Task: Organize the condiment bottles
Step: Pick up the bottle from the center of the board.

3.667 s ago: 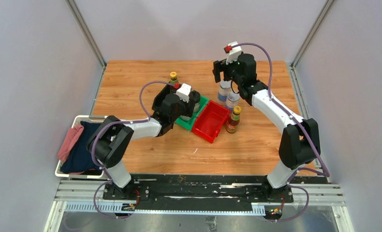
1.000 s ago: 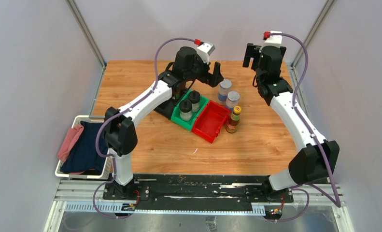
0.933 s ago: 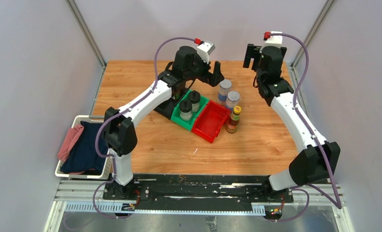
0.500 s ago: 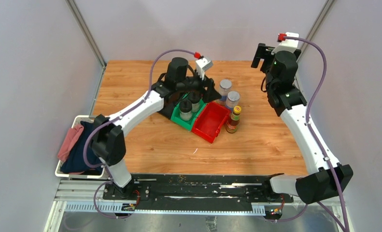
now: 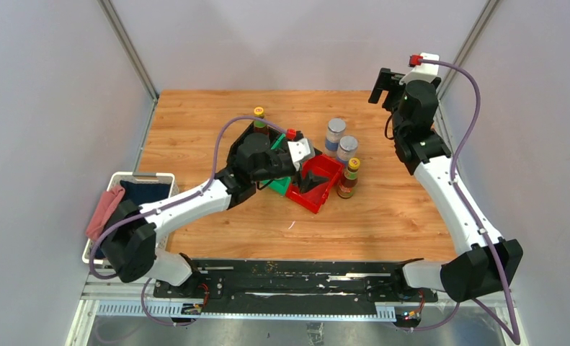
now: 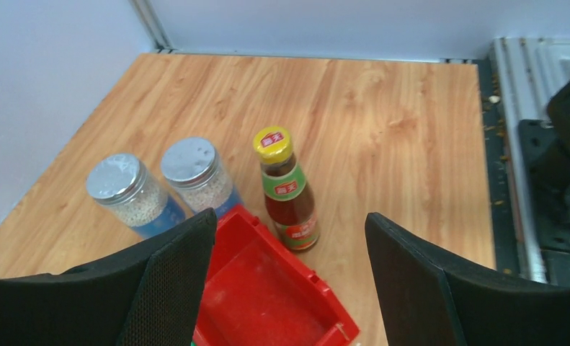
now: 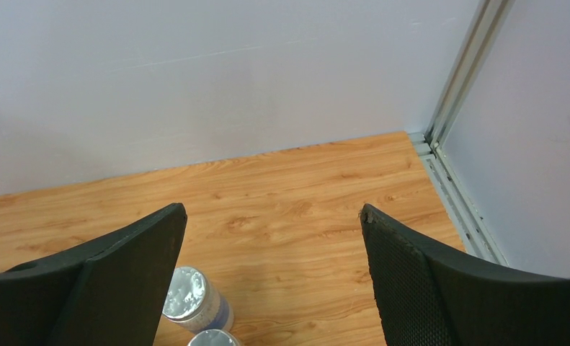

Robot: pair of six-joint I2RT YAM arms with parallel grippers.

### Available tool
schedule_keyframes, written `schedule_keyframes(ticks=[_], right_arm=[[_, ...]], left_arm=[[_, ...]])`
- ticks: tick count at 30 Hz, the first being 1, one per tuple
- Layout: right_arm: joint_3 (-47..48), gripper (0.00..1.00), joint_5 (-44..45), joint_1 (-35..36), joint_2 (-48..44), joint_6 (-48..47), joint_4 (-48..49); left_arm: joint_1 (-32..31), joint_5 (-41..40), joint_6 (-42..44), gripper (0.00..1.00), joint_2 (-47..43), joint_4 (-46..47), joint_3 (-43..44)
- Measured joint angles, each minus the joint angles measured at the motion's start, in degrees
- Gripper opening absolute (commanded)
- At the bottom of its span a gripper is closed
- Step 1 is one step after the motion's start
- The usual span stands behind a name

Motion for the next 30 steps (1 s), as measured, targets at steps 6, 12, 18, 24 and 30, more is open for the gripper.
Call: schedule_keyframes(ticks=[6, 12, 18, 24, 30], right_arm=[[-1.75, 0.94, -0.22, 0.0, 0.0, -0.07, 0.76], [-1.75, 0.94, -0.22, 0.0, 0.0, -0.39, 1.57], [-1.75, 0.94, -0.2, 0.0, 0.0, -0.7, 1.9], [-1.77, 0.94, -0.04, 0.0, 0.02, -1.33, 2.23], [-1.77, 0.94, 0.13, 0.0, 0.09, -1.75, 2.67]], left_arm=[[-0.04, -1.92, 2.25, 0.83, 6.95, 13.62, -5.46], [-0.52, -1.84, 1.79, 0.82, 13.03, 22.69, -5.4], [-1.11, 0.11, 0.33, 0.81, 15.96, 25.88, -3.28], [-1.53, 2.32, -1.68, 0.8, 18.56, 27.23, -0.7], [-1.88, 4.68, -3.78, 0.78, 21.03, 27.06, 1.25]])
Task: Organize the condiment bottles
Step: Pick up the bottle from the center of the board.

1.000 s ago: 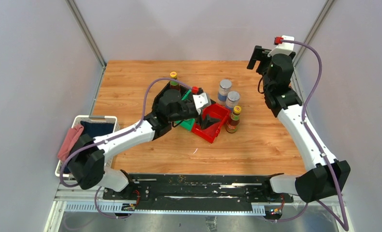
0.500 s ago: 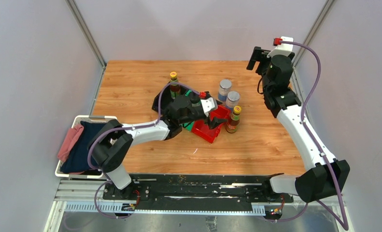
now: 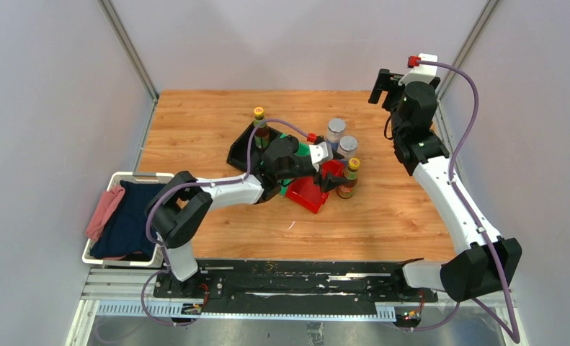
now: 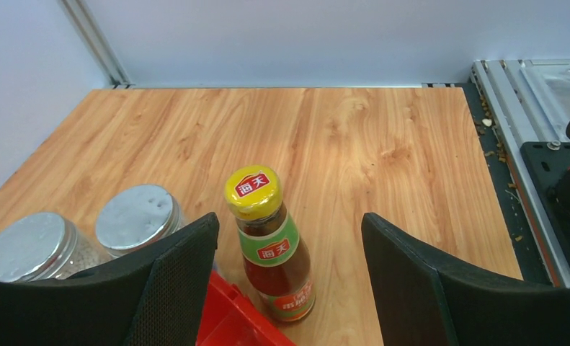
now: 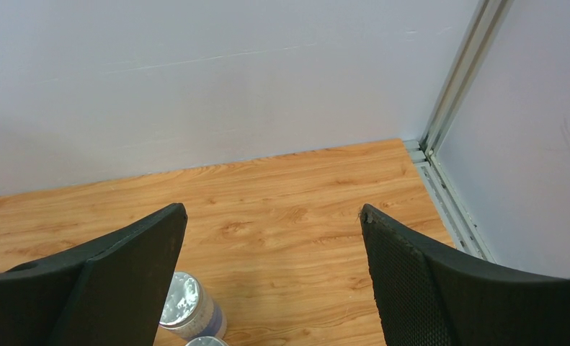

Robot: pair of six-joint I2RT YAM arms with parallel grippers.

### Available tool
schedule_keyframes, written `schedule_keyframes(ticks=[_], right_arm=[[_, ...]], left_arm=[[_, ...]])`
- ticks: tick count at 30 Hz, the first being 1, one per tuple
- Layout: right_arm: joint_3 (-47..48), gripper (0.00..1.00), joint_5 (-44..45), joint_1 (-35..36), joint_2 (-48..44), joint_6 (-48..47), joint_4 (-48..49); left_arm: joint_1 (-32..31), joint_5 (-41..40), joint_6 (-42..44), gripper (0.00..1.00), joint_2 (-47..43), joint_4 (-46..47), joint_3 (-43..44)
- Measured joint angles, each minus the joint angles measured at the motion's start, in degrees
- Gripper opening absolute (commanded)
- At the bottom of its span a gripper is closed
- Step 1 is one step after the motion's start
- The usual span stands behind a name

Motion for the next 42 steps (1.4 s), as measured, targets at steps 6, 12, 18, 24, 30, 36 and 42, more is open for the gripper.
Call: schedule_keyframes(ticks=[6, 12, 18, 24, 30, 36, 42], right_arm=[[0.0, 0.94, 0.09, 0.0, 0.02, -0.13, 0.07], [0.0, 0.94, 0.11, 0.0, 0.02, -0.24, 0.07], [0.0, 0.94, 0.11, 0.0, 0.02, -0.63, 0.09], [0.0, 0.94, 0.11, 0.0, 0.02, -1.07, 0.09], [0.0, 0.94, 0.09, 0.0, 0.02, -1.14, 0.09], [0.0, 0.94, 0.09, 0.0, 0.02, -1.2, 0.09], [0.0, 0.94, 0.11, 0.0, 0.02, -1.29, 0.11]], left_arm=[[-0.04, 1.51, -1.27, 0.77, 1.84, -0.48, 1.31], [-0.33, 2.19, -1.73, 0.77, 3.39, -0.87, 2.56], [-0.72, 2.32, -1.88, 0.77, 5.18, -0.96, 4.63], [-0.74, 2.23, -1.88, 0.77, 6.29, -1.05, 5.84], [-0.83, 1.86, -1.84, 0.77, 7.19, -1.07, 6.95], [-1.07, 1.62, -1.66, 0.75, 8.81, -1.07, 8.66], [-1.11, 1.4, -1.51, 0.75, 10.47, -1.16, 9.57]])
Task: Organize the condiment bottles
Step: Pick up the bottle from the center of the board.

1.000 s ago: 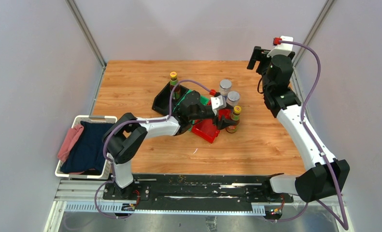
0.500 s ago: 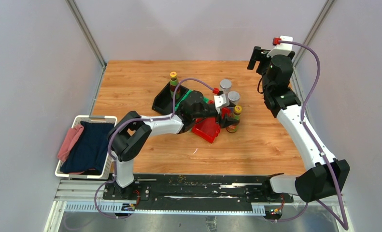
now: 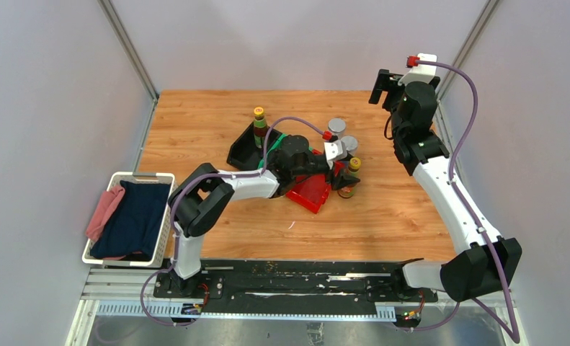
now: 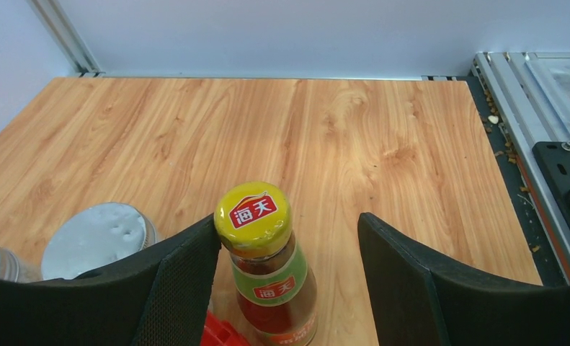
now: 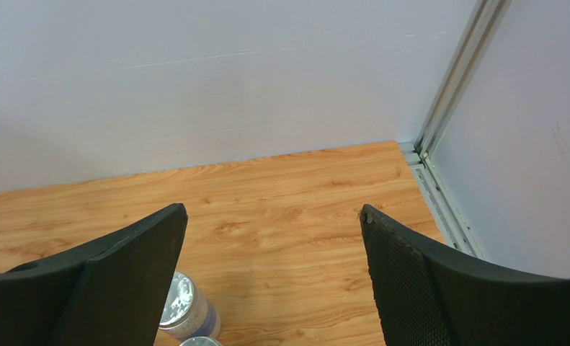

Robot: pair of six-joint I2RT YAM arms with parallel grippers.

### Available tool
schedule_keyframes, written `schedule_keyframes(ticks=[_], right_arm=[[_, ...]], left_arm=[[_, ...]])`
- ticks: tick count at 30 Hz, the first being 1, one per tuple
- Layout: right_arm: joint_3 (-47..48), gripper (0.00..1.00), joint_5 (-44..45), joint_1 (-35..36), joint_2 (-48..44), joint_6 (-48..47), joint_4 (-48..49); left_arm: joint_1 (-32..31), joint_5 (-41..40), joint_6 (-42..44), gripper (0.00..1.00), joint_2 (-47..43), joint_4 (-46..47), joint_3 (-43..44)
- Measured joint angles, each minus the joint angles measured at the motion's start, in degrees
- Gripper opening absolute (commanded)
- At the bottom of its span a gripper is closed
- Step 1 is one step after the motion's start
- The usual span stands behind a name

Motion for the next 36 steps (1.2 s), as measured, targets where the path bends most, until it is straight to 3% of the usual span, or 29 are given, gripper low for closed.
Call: schedule_keyframes(ticks=[27, 33, 36], right_arm=[[0.0, 0.93, 0.0, 0.0, 1.05, -0.07, 0.39], [0.0, 0.93, 0.0, 0.0, 1.07, -0.07, 0.42], [0.0, 0.93, 0.0, 0.0, 1.07, -0.07, 0.42]], left_arm=[[-0.02, -0.2, 0.02, 0.67, 3.19, -0.13, 3.06], [-0.02, -0.22, -0.22, 0.63, 3.23, -0.11, 3.74], [-0.02, -0.24, -0.39, 0.57, 3.32, -0.11, 3.8]])
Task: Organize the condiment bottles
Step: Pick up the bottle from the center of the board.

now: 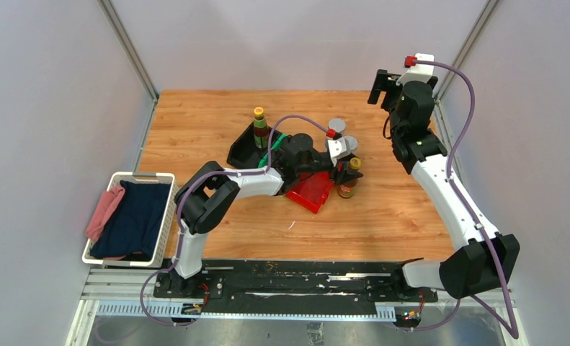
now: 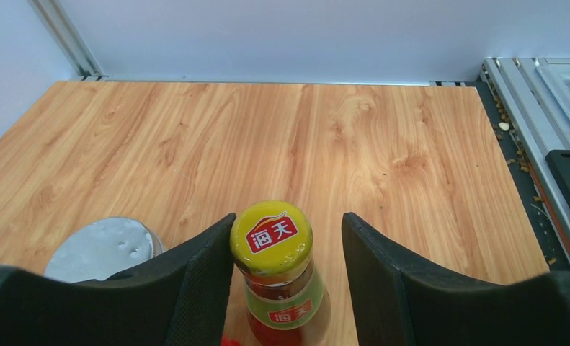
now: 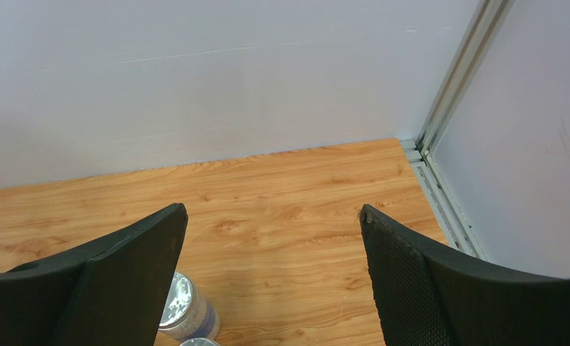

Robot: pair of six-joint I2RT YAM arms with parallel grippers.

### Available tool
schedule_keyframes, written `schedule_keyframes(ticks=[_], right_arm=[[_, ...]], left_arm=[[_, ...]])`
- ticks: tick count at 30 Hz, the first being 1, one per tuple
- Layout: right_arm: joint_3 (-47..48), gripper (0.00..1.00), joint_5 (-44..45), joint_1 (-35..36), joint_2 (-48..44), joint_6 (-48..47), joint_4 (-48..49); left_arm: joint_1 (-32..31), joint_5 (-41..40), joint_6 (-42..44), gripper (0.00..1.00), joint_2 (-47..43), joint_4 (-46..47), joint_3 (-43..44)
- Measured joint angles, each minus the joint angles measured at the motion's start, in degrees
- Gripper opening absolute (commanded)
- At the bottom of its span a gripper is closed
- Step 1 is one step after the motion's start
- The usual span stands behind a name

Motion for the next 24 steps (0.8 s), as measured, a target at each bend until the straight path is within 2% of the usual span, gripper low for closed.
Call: schedule_keyframes(ticks=[8, 16, 24], right_arm=[[0.0, 0.93, 0.0, 0.0, 0.0, 0.0, 0.0], [0.0, 0.93, 0.0, 0.0, 0.0, 0.0, 0.0], [0.0, 0.93, 0.0, 0.0, 0.0, 0.0, 0.0]], left_arm=[[0.0, -0.39, -0.66, 0.48, 0.7, 0.0, 0.0], [0.0, -0.68, -0.96, 0.46, 0.74, -0.02, 0.13], [0.0, -0.66, -1.66, 0.35, 0.74, -0.02, 0.13]])
